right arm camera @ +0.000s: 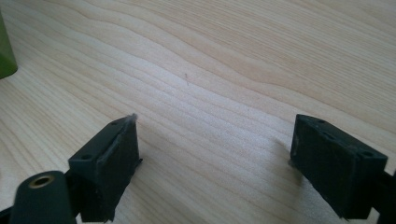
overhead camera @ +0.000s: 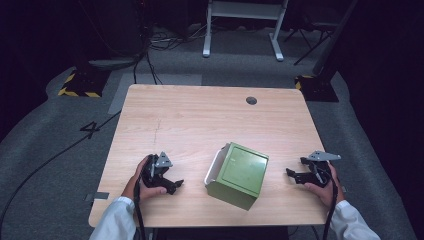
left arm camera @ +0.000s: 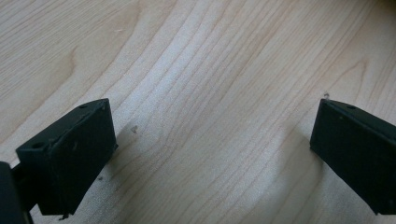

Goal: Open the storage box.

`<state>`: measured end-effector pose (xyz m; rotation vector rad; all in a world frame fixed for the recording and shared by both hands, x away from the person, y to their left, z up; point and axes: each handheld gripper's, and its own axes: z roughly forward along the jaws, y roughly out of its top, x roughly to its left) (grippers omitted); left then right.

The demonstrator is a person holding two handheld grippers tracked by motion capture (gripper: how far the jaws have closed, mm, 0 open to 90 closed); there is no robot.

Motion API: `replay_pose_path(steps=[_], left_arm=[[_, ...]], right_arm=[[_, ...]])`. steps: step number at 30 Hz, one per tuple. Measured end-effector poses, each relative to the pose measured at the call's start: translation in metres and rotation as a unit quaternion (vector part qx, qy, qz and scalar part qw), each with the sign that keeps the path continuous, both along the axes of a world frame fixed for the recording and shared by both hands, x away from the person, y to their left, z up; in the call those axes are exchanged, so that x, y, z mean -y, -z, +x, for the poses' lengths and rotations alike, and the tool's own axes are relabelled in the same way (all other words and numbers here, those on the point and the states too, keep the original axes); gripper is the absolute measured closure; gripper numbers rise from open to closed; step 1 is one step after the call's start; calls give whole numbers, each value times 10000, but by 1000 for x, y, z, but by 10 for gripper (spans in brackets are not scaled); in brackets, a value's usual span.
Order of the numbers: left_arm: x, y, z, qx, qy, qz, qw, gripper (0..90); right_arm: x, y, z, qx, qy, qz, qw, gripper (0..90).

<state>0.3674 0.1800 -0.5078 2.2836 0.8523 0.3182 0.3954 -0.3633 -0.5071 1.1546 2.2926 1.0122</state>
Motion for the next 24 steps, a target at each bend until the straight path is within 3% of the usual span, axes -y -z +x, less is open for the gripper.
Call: replay_pose_path(steps=[12,16,19,24], left_arm=[[4,-2,-2,-61,-187,65,9998,19],[5,-5,-2,-37,-166,-10,9999,141],[8,-9,0,-44,-57,115,9999,187],[8,-20,1,-33,10,-298,9995,194]], right_arm=[[0,0,0,-3,3,-2,10000,152],[0,0,0,-2,-2,-2,10000,151],[0,0,1,-3,-10,-4,10000,151],[0,0,1,-2,-10,-4,10000,151]])
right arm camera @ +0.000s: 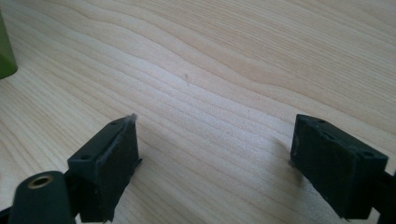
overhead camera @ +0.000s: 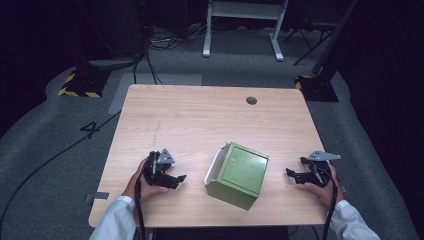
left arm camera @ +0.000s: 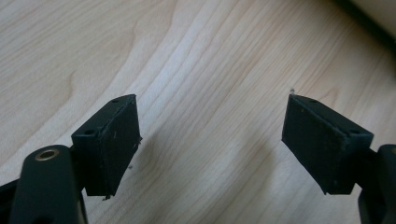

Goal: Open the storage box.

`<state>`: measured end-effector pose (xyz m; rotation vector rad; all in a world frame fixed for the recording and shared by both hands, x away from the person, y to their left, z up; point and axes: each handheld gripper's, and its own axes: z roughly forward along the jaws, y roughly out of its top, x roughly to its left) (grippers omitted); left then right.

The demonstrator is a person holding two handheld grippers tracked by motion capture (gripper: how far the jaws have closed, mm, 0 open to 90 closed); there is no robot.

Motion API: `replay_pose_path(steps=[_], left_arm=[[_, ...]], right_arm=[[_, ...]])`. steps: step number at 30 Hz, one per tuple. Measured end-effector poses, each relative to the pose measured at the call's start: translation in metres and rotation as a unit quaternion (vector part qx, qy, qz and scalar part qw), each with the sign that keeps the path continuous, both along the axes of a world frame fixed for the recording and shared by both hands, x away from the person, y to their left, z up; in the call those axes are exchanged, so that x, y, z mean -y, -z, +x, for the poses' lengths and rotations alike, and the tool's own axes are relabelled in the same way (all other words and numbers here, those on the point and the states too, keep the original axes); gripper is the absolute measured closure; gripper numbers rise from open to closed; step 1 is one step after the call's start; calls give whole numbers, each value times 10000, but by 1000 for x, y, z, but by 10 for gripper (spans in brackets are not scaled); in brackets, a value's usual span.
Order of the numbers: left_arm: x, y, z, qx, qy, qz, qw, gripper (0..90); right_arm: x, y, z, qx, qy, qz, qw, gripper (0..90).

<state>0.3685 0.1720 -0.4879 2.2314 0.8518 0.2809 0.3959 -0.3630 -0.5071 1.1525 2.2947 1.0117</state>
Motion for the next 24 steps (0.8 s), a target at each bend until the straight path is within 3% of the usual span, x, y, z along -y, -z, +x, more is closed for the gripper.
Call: replay_pose_path(steps=[14,24], left_arm=[[40,-29,9,378,388,-332,9980,188],[60,-37,15,409,563,-552,9960,186]], right_arm=[[0,0,0,1,-2,-5,10000,150],[0,0,0,-1,-1,-5,10000,150]])
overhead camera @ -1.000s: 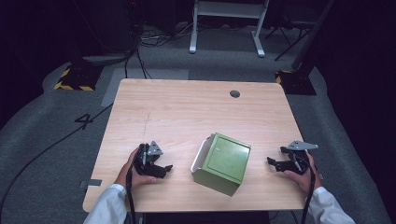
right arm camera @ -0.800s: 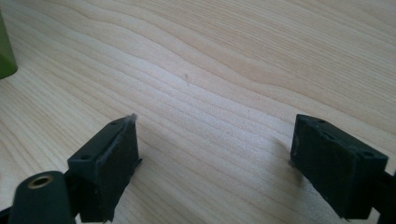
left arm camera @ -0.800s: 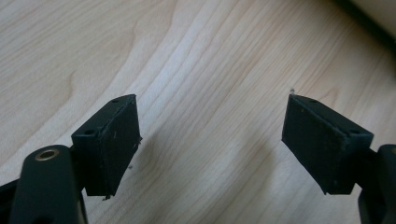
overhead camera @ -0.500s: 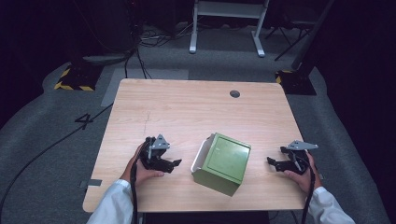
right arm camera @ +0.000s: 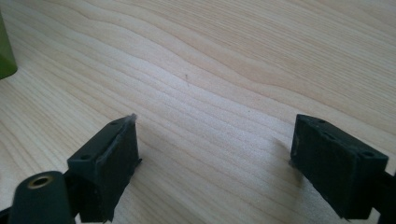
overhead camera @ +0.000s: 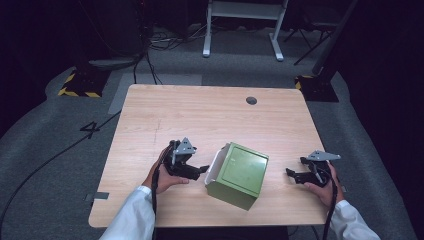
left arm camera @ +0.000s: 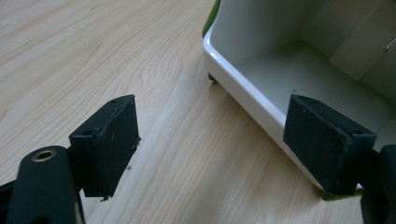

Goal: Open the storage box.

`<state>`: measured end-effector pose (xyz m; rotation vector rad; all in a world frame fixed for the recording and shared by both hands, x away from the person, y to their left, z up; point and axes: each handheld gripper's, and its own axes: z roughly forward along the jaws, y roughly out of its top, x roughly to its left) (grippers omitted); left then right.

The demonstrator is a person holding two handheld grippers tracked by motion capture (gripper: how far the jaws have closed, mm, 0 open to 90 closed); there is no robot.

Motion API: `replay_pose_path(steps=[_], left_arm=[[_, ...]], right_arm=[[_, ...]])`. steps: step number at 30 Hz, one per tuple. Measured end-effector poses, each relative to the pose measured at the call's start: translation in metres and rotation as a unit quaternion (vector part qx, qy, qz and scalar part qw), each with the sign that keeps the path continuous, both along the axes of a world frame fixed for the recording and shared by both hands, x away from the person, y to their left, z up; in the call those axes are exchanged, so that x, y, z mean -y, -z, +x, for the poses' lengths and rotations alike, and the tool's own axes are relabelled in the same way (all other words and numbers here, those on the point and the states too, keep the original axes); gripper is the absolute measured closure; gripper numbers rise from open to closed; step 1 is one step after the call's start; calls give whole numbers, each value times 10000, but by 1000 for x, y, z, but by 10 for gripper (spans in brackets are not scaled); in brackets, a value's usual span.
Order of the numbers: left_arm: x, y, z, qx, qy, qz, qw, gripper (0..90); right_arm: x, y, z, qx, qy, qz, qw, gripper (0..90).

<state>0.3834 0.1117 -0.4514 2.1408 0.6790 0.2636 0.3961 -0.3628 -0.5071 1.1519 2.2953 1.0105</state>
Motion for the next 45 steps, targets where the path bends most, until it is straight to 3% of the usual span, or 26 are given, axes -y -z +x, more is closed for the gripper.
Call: replay_pose_path(steps=[7,13,15,19,22,25,30,45], left_arm=[[16,2,5,-34,130,35,9999,186],[28,12,10,-130,180,333,9992,171],[27,15,11,-233,176,265,9992,165],[28,17,11,-250,154,223,9993,171],[31,20,12,-293,128,294,9991,205],[34,24,13,-360,74,538,9979,269],[30,27,16,-482,-27,474,9977,292],[18,28,15,-411,99,538,9977,461]], right_arm=[[0,0,0,-5,12,0,10000,149],[0,0,0,-3,13,1,10000,149],[0,0,0,-4,12,0,10000,149],[0,0,0,-3,12,0,10000,149],[0,0,0,-3,12,0,10000,149],[0,0,0,-3,12,-1,10000,149],[0,0,0,-4,12,-1,10000,149],[0,0,0,-2,8,-2,10000,150]])
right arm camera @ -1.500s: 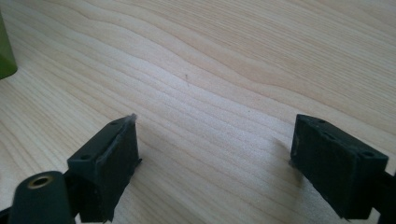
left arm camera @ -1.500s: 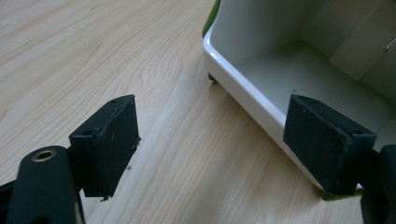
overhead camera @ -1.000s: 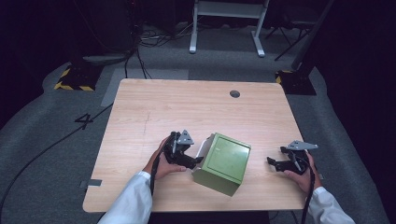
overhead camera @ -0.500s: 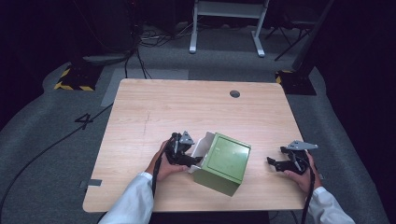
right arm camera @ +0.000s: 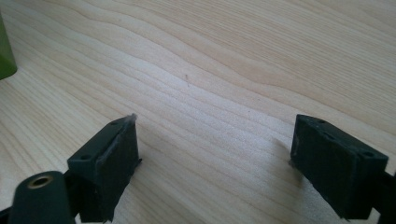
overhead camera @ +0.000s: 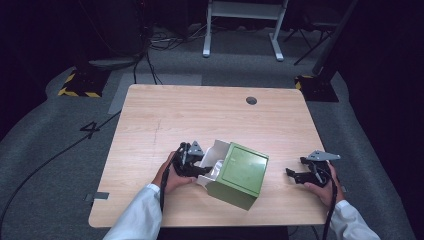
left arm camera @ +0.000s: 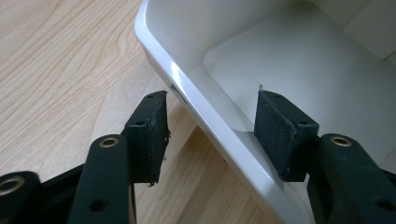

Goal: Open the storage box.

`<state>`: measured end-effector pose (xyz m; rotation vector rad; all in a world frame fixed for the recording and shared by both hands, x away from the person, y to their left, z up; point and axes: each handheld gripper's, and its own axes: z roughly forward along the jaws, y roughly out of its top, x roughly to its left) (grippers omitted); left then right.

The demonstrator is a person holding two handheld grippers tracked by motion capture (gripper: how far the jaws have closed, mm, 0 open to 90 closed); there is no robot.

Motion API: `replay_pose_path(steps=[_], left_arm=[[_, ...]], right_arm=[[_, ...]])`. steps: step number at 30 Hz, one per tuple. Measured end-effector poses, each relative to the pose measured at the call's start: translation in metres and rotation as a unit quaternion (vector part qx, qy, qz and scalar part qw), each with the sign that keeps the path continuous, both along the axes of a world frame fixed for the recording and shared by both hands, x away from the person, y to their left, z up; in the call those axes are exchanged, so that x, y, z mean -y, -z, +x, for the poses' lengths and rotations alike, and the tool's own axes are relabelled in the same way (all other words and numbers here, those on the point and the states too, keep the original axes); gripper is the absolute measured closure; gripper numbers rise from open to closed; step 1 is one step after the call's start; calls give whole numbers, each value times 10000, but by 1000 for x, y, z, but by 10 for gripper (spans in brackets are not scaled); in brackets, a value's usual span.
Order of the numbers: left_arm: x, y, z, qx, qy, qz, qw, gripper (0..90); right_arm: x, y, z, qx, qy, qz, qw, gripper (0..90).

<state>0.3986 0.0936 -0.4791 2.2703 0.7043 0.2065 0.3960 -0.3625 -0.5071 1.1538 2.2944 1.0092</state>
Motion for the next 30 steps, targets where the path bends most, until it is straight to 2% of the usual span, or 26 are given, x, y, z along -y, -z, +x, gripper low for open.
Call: replay_pose_path(steps=[2,11,24,30], left_arm=[[-3,0,0,-20,-1,-23,10000,493],[-13,1,1,-104,-194,41,9997,497],[-32,-1,1,-40,-397,94,9992,502],[-38,-1,3,-20,-404,94,9991,505]], right_arm=[[0,0,0,-1,1,2,10000,150],[0,0,0,0,1,1,10000,150],[0,0,0,-2,-1,3,10000,151],[0,0,0,2,-6,1,10000,151]])
